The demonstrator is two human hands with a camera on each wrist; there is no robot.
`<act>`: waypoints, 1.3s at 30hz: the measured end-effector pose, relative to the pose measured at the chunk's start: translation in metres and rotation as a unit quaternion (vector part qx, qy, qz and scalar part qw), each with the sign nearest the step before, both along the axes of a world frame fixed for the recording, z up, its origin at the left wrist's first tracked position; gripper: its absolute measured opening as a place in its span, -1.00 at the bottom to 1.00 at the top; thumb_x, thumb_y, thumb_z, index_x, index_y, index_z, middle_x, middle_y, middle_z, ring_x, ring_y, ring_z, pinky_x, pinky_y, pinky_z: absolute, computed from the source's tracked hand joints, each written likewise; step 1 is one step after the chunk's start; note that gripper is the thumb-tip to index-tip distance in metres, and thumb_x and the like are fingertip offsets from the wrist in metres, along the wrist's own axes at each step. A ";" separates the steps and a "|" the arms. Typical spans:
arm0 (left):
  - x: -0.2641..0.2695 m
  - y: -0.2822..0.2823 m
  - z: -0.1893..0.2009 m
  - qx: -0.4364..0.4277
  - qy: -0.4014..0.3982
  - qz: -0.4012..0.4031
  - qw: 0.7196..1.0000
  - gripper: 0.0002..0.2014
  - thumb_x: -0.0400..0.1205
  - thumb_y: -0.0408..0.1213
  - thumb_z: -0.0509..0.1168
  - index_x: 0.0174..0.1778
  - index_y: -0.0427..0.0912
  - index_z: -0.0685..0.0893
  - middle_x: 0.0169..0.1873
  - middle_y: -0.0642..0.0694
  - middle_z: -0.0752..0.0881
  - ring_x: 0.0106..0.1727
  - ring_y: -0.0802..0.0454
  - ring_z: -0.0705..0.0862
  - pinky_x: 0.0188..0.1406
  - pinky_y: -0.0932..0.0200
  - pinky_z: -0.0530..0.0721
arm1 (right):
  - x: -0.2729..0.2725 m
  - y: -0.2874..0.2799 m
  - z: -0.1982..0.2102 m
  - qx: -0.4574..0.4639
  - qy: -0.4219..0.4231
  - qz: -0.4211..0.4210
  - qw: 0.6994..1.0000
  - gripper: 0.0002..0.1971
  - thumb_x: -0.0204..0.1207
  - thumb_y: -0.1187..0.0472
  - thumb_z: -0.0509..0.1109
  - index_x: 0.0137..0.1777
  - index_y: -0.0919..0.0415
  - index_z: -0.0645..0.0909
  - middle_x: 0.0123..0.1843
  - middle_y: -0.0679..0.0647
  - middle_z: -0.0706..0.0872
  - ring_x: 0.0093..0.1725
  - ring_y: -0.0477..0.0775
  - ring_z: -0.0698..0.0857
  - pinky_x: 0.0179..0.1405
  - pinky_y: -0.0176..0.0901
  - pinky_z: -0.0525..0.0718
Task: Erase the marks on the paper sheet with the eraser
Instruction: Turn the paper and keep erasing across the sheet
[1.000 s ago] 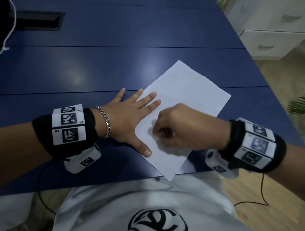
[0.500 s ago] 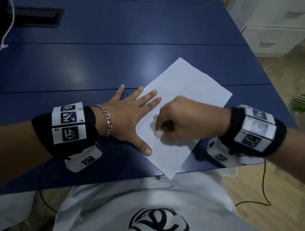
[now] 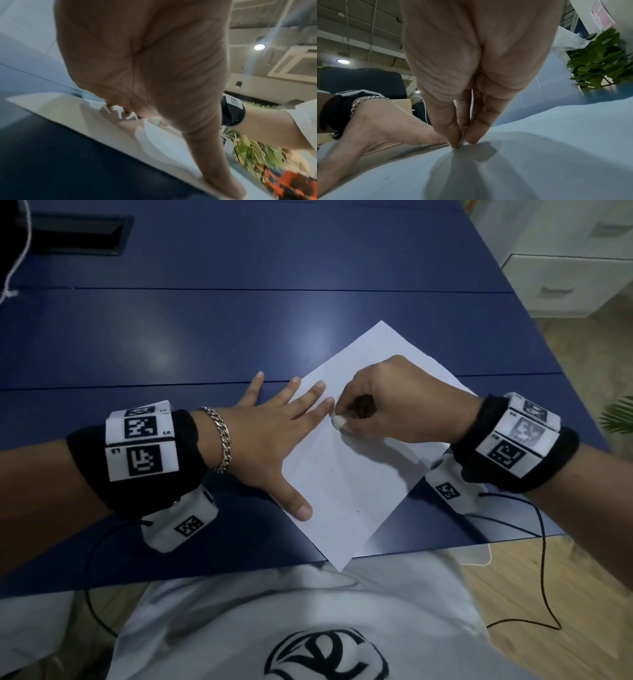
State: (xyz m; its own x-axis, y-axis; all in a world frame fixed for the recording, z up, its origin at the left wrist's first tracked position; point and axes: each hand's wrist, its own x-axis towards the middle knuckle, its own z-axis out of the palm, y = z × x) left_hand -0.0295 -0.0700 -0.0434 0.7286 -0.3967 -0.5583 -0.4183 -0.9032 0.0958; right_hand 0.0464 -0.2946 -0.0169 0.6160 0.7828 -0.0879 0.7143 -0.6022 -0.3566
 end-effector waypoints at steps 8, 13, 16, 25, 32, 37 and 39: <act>-0.001 -0.001 -0.003 0.023 -0.006 0.012 1.000 0.59 0.03 0.87 0.25 0.69 0.28 -0.65 0.73 0.09 -0.64 0.78 -0.26 -0.57 0.54 -0.88 -0.24 | -0.075 -0.010 0.008 -0.084 0.083 0.099 0.988 -0.83 0.47 0.00 0.43 -0.16 0.06 0.76 -0.23 0.00 0.74 -0.26 0.02 0.68 -0.17 -0.05 0.66; 0.000 0.001 -0.005 0.012 -0.007 0.014 1.000 0.61 -0.03 0.90 0.23 0.68 0.30 -0.65 0.72 0.13 -0.65 0.77 -0.21 -0.59 0.56 -0.83 -0.31 | -0.040 -0.008 0.008 -0.063 -0.006 0.020 0.998 -0.84 0.54 0.02 0.42 -0.15 0.06 0.76 -0.21 -0.02 0.76 -0.22 0.09 0.71 -0.11 0.00 0.69; 0.000 0.001 -0.005 0.012 -0.009 0.013 1.000 0.62 -0.02 0.90 0.23 0.69 0.27 -0.65 0.73 0.13 -0.64 0.77 -0.20 -0.59 0.56 -0.82 -0.34 | -0.047 -0.007 0.005 -0.045 -0.014 0.038 0.998 -0.85 0.52 0.07 0.37 -0.16 0.07 0.75 -0.22 -0.02 0.73 -0.25 0.10 0.68 -0.12 0.06 0.70; 0.003 0.003 -0.002 -0.021 -0.038 0.025 0.999 0.60 0.09 0.88 0.21 0.82 0.07 -0.46 0.83 0.14 -0.40 0.84 -0.13 -0.42 0.63 -0.69 -0.42 | -0.054 -0.026 0.010 -0.009 0.117 0.018 0.993 -0.85 0.46 0.00 0.55 0.01 -0.09 0.82 -0.13 -0.18 0.79 -0.11 -0.16 0.77 -0.09 -0.25 0.73; 0.012 0.003 -0.003 -0.013 -0.036 0.007 0.999 0.58 0.04 0.86 0.27 0.76 0.28 -0.52 0.76 0.28 -0.53 0.79 -0.24 -0.55 0.62 -0.70 -0.42 | -0.021 -0.006 0.007 -0.010 0.036 -0.002 0.999 -0.85 0.54 0.08 0.54 0.07 0.00 0.86 -0.09 -0.15 0.85 -0.17 -0.14 0.75 -0.01 -0.23 0.71; 0.013 0.004 -0.003 -0.002 -0.030 0.012 0.999 0.58 0.00 0.87 0.25 0.72 0.33 -0.58 0.73 0.33 -0.57 0.78 -0.24 -0.57 0.57 -0.77 -0.41 | -0.037 0.000 0.008 -0.012 0.053 0.033 0.998 -0.88 0.51 0.06 0.48 -0.08 0.04 0.83 -0.21 -0.05 0.84 -0.25 -0.04 0.77 -0.10 -0.12 0.73; 0.013 0.005 -0.003 0.001 -0.027 0.010 1.000 0.57 0.01 0.87 0.24 0.71 0.33 -0.60 0.72 0.33 -0.59 0.77 -0.25 -0.59 0.56 -0.78 -0.42 | -0.052 -0.001 0.013 -0.051 0.106 0.089 0.989 -0.87 0.48 0.05 0.52 -0.06 0.04 0.83 -0.19 -0.04 0.83 -0.21 -0.03 0.76 -0.13 -0.20 0.69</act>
